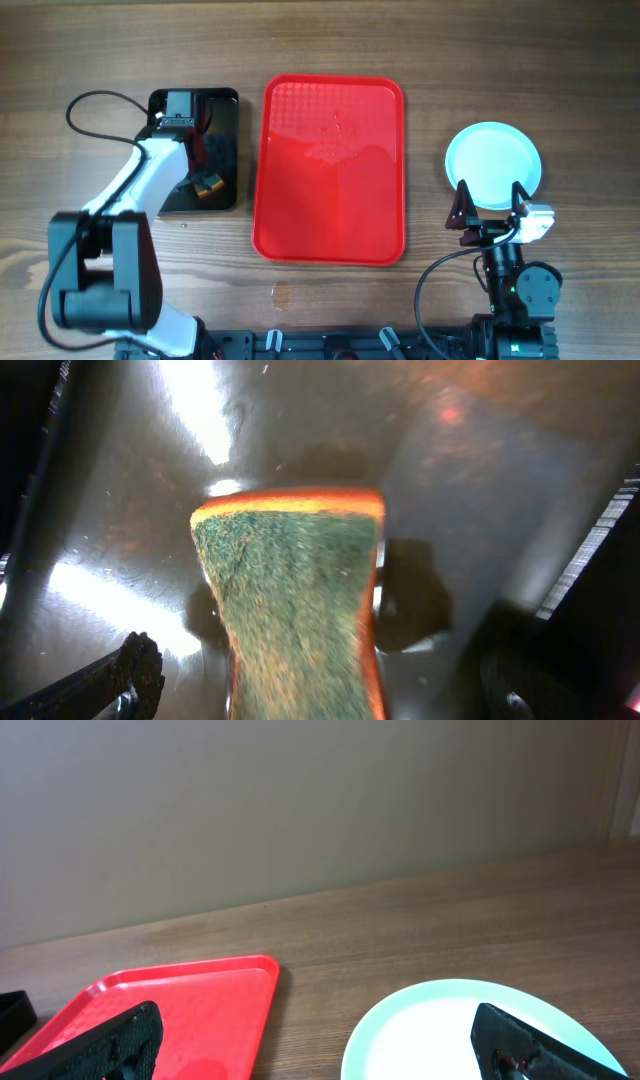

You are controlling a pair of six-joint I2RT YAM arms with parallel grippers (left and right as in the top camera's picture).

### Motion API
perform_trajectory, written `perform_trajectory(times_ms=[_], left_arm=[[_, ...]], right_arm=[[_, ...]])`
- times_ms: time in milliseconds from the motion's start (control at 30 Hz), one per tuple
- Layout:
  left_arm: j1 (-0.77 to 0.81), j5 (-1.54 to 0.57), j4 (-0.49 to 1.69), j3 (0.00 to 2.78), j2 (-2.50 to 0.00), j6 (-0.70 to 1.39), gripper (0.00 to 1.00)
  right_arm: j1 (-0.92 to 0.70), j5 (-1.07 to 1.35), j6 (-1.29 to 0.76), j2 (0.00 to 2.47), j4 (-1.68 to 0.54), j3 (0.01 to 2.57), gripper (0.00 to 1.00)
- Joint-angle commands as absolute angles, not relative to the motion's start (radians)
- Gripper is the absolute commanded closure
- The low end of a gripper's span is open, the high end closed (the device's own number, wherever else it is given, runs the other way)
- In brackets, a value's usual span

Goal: Clean dirty plates on tray and stack at the side

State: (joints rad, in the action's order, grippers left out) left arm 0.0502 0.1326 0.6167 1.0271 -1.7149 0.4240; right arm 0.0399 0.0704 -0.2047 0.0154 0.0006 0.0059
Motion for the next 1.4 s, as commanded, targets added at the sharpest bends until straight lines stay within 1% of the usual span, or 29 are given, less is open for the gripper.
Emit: perform_trajectory(times_ms=[0,200,300,467,633,767,933,1033,1233,1367], left_arm=[[0.114,0.152,0.617,0.997,-1.525,0.421,0.0],[0.162,0.252,0.598,0.914,-1.245,0.422,0.0],[0.153,0.252,0.503,0.83,-1.071,0.422,0.0],[0.097,0.205,0.314,0.649,-0.792,0.422,0.0],[0.032,0.128,0.147,0.427,-0.463,0.394,0.0],[0.011,0.119,0.118,0.295,-0.246,0.389,0.0],[0.007,0.12,0.107,0.199,-0.083,0.389,0.0],[0.007,0.125,0.051,0.133,-0.001,0.388,0.0],[0.006,0.131,-0.104,0.004,-0.003,0.389,0.0],[0.009,0.13,-0.025,0.006,-0.003,0.392,0.0]], right_arm=[[0.034,0.082,-0.216,0.011,0.003,0.005,0.0],[0.034,0.082,-0.216,0.011,0.003,0.005,0.0],[0.034,0.082,-0.216,0.011,0.003,0.005,0.0],[0.034,0.082,-0.216,0.011,0.003,0.005,0.0],[0.034,0.082,-0.216,0.011,0.003,0.005,0.0],[0.034,0.082,-0.216,0.011,0.003,0.005,0.0],[0.034,0.082,-0.215,0.011,0.003,0.005,0.0],[0.034,0.082,-0.215,0.011,0.003,0.005,0.0],[0.034,0.082,-0.216,0.011,0.003,0.005,0.0],[0.034,0.082,-0.216,0.011,0.003,0.005,0.0]])
